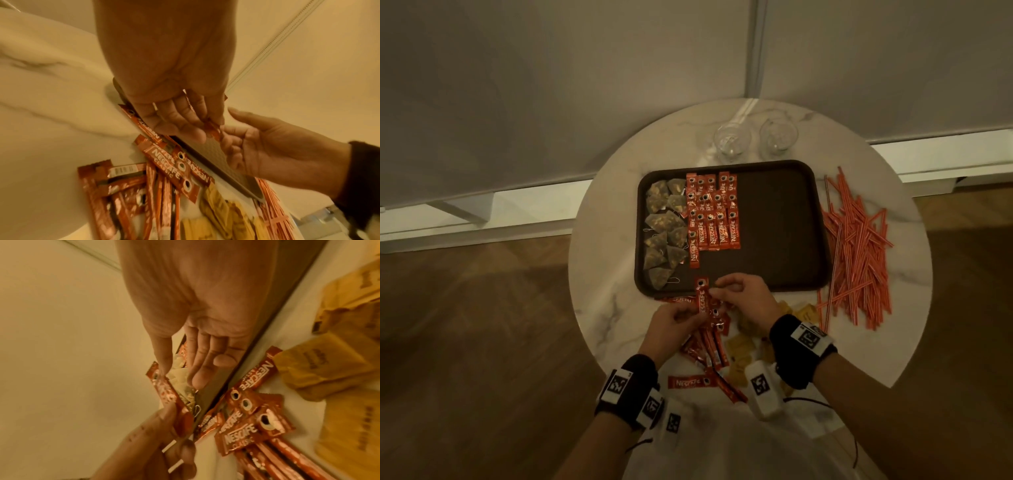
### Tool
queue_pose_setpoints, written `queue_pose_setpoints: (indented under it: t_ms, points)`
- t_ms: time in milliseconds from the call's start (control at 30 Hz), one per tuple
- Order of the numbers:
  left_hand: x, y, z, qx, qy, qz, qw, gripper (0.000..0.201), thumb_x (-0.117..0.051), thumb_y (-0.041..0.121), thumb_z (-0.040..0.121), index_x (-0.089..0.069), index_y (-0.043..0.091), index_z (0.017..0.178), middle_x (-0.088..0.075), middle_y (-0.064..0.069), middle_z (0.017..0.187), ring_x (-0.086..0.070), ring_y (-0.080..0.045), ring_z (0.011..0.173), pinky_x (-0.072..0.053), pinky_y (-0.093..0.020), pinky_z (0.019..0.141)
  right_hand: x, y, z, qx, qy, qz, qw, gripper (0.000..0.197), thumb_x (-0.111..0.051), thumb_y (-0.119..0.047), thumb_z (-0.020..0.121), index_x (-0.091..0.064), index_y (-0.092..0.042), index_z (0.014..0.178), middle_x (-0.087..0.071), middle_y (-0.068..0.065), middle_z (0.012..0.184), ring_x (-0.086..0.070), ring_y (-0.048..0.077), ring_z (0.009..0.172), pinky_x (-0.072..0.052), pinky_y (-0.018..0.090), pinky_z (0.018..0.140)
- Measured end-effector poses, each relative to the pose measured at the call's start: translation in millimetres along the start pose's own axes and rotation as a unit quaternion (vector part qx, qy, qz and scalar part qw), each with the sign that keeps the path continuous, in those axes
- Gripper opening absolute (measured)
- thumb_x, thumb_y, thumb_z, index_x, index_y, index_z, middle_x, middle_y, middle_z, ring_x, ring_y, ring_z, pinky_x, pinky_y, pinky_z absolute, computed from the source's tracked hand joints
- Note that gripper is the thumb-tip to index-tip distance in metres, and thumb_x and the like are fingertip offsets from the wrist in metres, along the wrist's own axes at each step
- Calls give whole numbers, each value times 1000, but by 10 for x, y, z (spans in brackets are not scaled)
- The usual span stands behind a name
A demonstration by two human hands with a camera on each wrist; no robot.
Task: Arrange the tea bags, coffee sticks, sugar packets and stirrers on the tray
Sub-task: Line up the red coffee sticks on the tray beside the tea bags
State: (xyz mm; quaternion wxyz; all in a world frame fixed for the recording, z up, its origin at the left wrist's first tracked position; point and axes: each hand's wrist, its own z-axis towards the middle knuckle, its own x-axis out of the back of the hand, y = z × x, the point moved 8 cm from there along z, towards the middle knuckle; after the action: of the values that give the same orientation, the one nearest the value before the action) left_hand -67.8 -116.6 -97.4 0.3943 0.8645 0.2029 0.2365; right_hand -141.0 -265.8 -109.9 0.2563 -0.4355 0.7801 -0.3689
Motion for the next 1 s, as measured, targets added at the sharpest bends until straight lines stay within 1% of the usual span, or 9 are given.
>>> queue_pose_setpoints:
  t_ms: [133, 267, 300, 367, 467, 567, 733, 833, 1000]
  points:
    - [-16, 36, 158, 2, -13, -6, 1000, 7, -71, 18, 89, -75, 18, 95, -77, 3, 86, -73, -9, 78, -54, -17, 68, 28, 154, 35, -19, -20, -56, 998, 15, -76, -15, 84, -75, -4, 94, -75, 17, 88, -67, 19, 69, -57, 32, 75]
    - [-36, 11, 294, 12, -35, 13, 999, 8, -73, 19, 87, -76, 18, 95, -77, 4, 85, -73, -8, 79, -54, -16, 69, 13, 225, 121, -37, -28, -68, 997, 14, -76, -17, 84, -76, -6, 93, -76, 13, 88, -69, 20, 73, -58, 33, 76]
    - [-27, -7, 329, 17, -39, 11, 999, 10, -73, 20, 87, -76, 17, 95, -77, 4, 86, -73, -8, 80, -54, -17, 71, 6, 217, 153, -40, -28, -68, 996, 13, -76, -16, 84, -75, -6, 91, -75, 12, 86, -68, 20, 72, -58, 32, 74]
    - [11, -59, 396, 19, -44, 23, 999, 14, -72, 26, 88, -77, 15, 95, -76, 4, 84, -72, -8, 76, -53, -18, 70, -14, 170, 225, -40, -32, -75, 996, 11, -76, -15, 84, -75, -6, 90, -74, 8, 81, -68, 16, 70, -57, 24, 66]
    - [183, -109, 461, 21, -4, 64, 998, 28, -67, 35, 91, -76, 11, 80, -73, -1, 69, -65, -5, 58, -45, -12, 56, 42, 79, 383, -43, -12, -96, 994, 10, -73, -14, 87, -74, -6, 92, -70, 1, 75, -63, 4, 58, -49, 15, 55]
    - [435, -263, 470, 66, 28, 55, 996, 44, -65, 39, 92, -71, 5, 64, -66, -4, 52, -57, -9, 43, -42, -14, 46, 172, -1, 595, -34, 36, -114, 992, 10, -73, -17, 88, -71, -7, 87, -65, 3, 67, -50, 9, 43, -44, 21, 47]
    - [619, -661, 464, 160, -30, 61, 985, 59, -64, 48, 90, -61, 9, 46, -55, -8, 42, -46, -15, 35, -43, -25, 50, 195, -85, 853, -26, 70, -154, 985, 11, -73, -18, 88, -71, -9, 82, -65, 3, 66, -49, 11, 40, -46, 23, 46]
    - [616, -849, 436, 191, -47, 80, 977, 58, -65, 49, 90, -64, 9, 48, -59, -11, 47, -51, -18, 38, -45, -26, 50, 161, -89, 944, -38, 84, -155, 984, 9, -73, -17, 88, -72, -9, 84, -65, 3, 67, -49, 10, 40, -45, 21, 43]
    - [594, -877, 447, 175, -33, 75, 981, 55, -65, 47, 91, -65, 7, 51, -60, -11, 47, -51, -18, 35, -42, -23, 43, 130, -104, 1014, -43, 99, -156, 982, 10, -73, -17, 88, -73, -8, 85, -66, 2, 67, -49, 10, 40, -44, 19, 42]
